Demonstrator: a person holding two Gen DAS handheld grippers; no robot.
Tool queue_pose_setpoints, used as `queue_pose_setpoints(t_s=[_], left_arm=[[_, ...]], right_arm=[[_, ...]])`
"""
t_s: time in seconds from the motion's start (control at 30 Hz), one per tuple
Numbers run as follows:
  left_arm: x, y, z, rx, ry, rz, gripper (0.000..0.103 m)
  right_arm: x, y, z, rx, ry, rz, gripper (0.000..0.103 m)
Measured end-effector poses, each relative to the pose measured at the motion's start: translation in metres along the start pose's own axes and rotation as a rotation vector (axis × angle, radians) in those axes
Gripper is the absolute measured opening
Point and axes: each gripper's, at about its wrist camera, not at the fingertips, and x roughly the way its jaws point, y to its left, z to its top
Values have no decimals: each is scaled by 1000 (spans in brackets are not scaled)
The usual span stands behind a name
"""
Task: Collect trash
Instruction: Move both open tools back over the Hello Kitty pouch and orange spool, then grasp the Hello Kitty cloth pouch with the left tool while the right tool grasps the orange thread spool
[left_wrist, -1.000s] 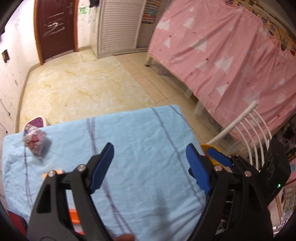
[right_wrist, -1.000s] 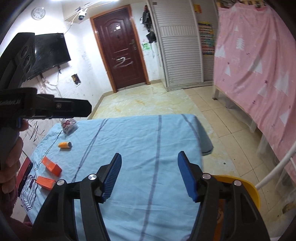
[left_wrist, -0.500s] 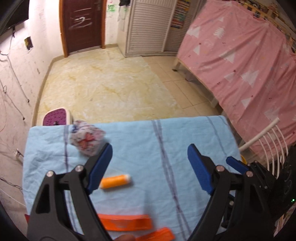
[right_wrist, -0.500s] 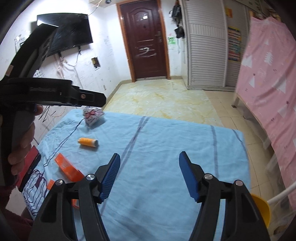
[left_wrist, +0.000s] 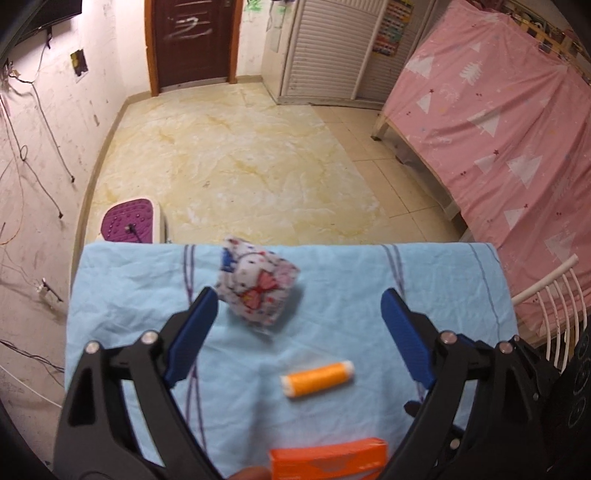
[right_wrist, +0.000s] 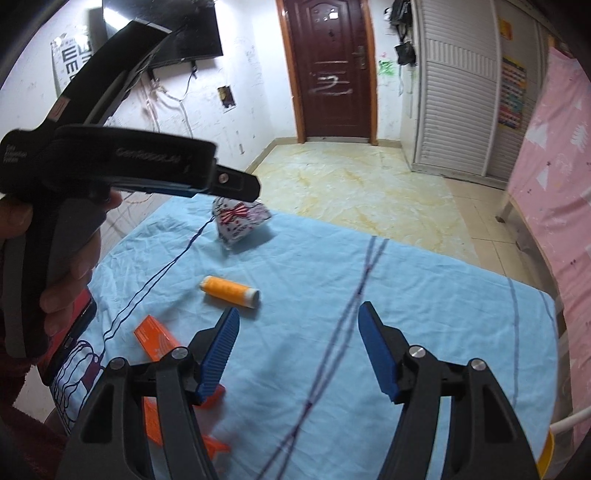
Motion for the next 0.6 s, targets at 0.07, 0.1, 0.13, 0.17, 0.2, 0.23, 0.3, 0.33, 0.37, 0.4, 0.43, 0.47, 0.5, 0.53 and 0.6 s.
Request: queue_pose_setpoints(t_s=[0.07,0.1,0.13,0.17,0.2,0.23,0.3,0.33,0.37,0.4,0.43,0.47,0.5,0.53,0.6], left_arm=[[4,6,3,-1,11,5,86],[6,8,4,-1,17,9,86],[9,10,6,0,23,14,86],[12,12,8,2,31,23,86],[15,13,9,4,37,27,86],[19,16,11,5,44,30,86],[26,19,13,5,60,39,86],[28,21,13,3,65,40,86],[32,23,14,1,75,40,86],[35,24,15,-3,82,40,86],[39,26,15,-10,89,42,86],[41,27,16,-12,94,40,86],[44,28,16,-11,100,38,86],[46,28,16,-9,105,37,86],[50,32,15,-6,113,35,86]], right_arm=[[8,6,3,-11,14,13,61],[12,10,4,-18,20,16,61],[16,14,6,-26,28,20,61],[20,17,7,-32,34,25,61],[24,20,8,-38,40,30,61],[28,24,9,-47,49,35,61],[34,29,11,-59,60,39,61],[39,32,12,-65,68,42,61],[42,34,13,-68,72,43,61],[45,36,14,-72,78,45,61],[49,38,14,-77,84,47,61],[52,40,15,-80,89,47,61],[55,41,17,-84,96,47,61],[59,42,18,-87,101,47,61],[64,44,20,-92,108,45,62]])
